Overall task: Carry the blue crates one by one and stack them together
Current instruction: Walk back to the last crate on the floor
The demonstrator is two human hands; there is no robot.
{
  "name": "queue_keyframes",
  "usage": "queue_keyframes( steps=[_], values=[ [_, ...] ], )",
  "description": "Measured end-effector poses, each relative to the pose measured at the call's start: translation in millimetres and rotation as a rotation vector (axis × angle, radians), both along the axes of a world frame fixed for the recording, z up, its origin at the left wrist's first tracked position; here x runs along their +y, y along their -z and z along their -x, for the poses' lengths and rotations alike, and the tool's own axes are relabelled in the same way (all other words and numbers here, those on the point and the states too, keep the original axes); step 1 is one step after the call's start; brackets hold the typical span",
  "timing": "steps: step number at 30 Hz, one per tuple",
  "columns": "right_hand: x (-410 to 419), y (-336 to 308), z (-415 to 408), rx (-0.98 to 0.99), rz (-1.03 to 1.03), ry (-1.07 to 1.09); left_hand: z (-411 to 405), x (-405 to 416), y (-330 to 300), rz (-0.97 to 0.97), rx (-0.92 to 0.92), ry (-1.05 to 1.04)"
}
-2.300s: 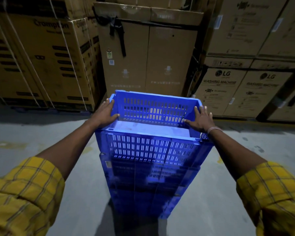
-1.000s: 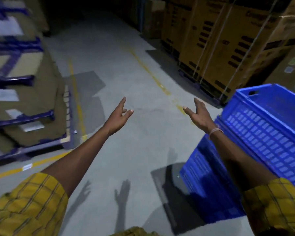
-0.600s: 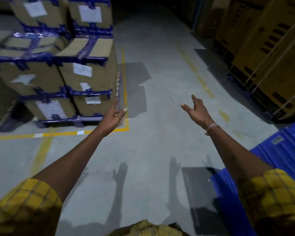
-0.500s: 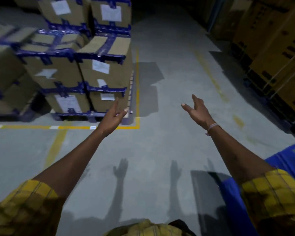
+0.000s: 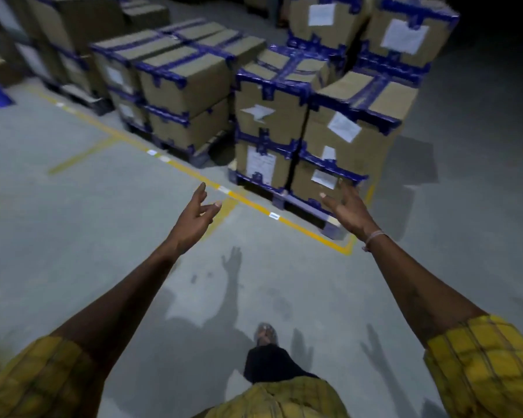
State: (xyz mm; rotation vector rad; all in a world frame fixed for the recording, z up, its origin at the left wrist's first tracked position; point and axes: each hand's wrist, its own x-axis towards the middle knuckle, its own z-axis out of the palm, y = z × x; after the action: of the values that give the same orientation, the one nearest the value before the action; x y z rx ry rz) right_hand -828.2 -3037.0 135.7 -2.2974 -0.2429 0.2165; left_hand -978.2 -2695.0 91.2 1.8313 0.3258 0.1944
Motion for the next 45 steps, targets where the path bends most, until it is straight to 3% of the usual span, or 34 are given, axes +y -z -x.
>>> queue_keyframes(
  steps=[7, 14, 23, 29, 45],
  values=[
    [181.3, 31.1, -99.3, 0.081, -0.088, -0.227, -7.7, 143.8, 19.4, -0.002, 0.024, -0.26],
    [365.8, 26.7, -176.2, 0.12, -0.027, -0.432, -22.6, 269.7, 3.3, 0.026, 0.033, -0.457],
    [594.0, 31.9, -224.4, 0.137, 0.024, -0.661, -13.3, 422.6, 38.3, 0.095, 0.035, -0.745],
    [772.0, 56.7, -239.1, 0.11, 0.056, -0.716, -24.7, 576.4, 70.8, 0.116, 0.03, -0.817],
    [1159.6, 68.2, -312.9, 0.279, -0.015, -0.71, -108.1, 958.3, 52.7, 0.042, 0.175, -0.764]
  ],
)
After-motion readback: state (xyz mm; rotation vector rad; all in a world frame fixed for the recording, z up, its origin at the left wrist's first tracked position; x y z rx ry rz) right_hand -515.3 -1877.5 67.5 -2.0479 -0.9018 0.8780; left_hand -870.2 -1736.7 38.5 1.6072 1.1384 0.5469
